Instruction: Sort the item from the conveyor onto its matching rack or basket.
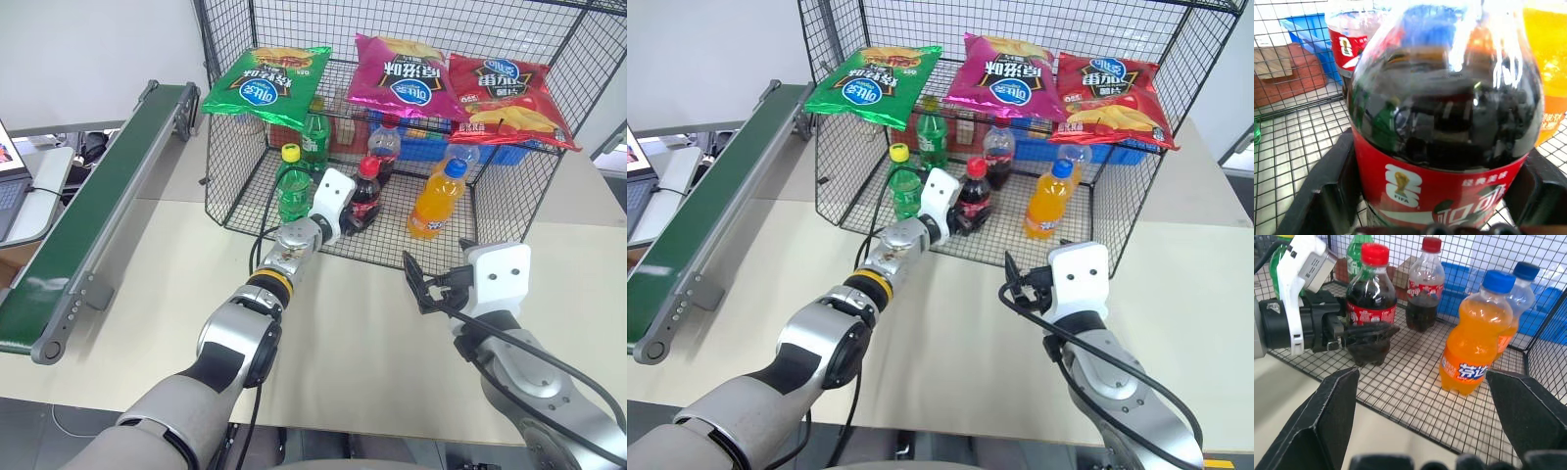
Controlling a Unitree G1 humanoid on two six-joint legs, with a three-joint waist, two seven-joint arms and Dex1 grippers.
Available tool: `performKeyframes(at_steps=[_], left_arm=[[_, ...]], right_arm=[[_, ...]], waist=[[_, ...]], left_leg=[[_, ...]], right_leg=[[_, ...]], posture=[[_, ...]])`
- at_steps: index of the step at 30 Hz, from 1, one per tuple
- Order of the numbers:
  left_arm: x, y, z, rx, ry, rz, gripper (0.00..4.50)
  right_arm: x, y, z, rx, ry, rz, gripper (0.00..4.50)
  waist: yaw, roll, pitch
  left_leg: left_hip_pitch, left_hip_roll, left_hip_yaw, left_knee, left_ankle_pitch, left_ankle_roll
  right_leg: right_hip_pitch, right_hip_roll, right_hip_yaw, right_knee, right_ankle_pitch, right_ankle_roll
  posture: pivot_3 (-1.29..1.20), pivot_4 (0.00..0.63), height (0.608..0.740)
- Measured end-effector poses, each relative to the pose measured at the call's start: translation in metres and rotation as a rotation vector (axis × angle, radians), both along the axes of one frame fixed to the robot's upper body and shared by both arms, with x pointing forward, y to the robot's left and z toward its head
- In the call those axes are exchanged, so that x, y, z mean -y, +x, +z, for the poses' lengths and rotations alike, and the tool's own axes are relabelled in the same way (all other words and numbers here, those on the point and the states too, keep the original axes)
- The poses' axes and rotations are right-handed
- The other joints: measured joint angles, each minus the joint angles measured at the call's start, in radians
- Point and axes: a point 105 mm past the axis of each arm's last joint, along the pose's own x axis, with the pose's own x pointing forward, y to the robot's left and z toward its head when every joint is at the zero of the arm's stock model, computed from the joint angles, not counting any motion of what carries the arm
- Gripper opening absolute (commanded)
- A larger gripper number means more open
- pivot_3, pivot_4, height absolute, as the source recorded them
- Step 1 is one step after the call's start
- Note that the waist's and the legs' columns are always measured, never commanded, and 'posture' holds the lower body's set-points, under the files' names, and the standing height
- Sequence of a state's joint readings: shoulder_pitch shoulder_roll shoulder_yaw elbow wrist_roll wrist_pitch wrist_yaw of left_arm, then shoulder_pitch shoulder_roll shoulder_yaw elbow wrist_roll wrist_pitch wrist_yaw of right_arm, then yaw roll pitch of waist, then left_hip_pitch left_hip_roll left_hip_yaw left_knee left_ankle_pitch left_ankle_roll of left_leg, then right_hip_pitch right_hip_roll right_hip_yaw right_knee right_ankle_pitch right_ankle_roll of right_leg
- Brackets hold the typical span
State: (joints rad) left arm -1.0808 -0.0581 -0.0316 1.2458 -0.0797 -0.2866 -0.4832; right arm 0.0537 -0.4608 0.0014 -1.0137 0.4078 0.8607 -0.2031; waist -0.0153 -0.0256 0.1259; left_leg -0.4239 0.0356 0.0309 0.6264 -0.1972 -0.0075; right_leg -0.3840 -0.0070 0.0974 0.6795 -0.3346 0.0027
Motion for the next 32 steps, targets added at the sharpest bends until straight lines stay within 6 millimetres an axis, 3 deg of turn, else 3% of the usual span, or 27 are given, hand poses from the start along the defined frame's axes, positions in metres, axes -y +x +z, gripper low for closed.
performKeyframes(at_steps=[7, 16, 24, 27, 30, 32], left_arm=[[-0.009, -0.001, -0.007, -0.021, 0.006, -0.023, 4.45], [-0.052, -0.011, -0.020, -0.082, 0.065, -0.152, 4.45], [-0.108, -0.037, 0.015, 0.001, 0.168, -0.217, 4.45], [-0.130, -0.042, 0.035, 0.048, 0.205, -0.149, 4.45], [-0.170, -0.054, 0.060, 0.096, 0.224, -0.036, 4.45], [-0.183, -0.060, 0.064, 0.097, 0.221, 0.003, 4.45]], right_arm=[[-0.001, 0.003, 0.003, 0.003, 0.006, 0.025, 4.50], [0.006, 0.011, 0.000, -0.018, -0.002, 0.036, 4.50], [0.019, 0.013, -0.001, -0.026, -0.021, 0.049, 4.50], [0.020, 0.013, 0.001, -0.015, -0.026, 0.068, 4.50], [0.027, 0.011, 0.002, -0.005, -0.027, 0.063, 4.50], [0.031, 0.013, 0.001, -0.006, -0.022, 0.053, 4.50]], waist=[[-0.002, 0.003, -0.002], [-0.006, 0.005, -0.003], [-0.006, 0.006, -0.004], [-0.007, 0.007, -0.004], [-0.015, 0.007, -0.004], [-0.013, 0.008, -0.005]], left_leg=[[0.000, 0.000, 0.000, 0.000, 0.000, 0.000], [0.001, 0.000, -0.001, 0.000, 0.000, 0.000], [0.001, 0.000, -0.007, 0.001, 0.000, 0.000], [0.002, 0.001, -0.007, 0.001, 0.000, 0.000], [0.003, 0.002, -0.008, 0.001, 0.000, 0.000], [0.004, 0.002, -0.008, 0.001, 0.000, 0.000]], right_leg=[[0.001, 0.000, 0.000, 0.000, 0.000, 0.000], [0.001, 0.000, 0.000, 0.001, 0.000, 0.000], [0.002, 0.000, 0.000, 0.002, 0.000, 0.000], [0.003, 0.000, 0.000, 0.002, 0.000, 0.000], [0.003, 0.000, 0.000, 0.003, 0.000, 0.000], [0.005, 0.000, 0.000, 0.002, 0.000, 0.000]], posture=[[0.00, 0.150, 0.740], [0.00, 0.150, 0.740], [0.00, 0.150, 0.740], [0.00, 0.150, 0.740], [0.00, 0.150, 0.740], [0.00, 0.150, 0.740]])
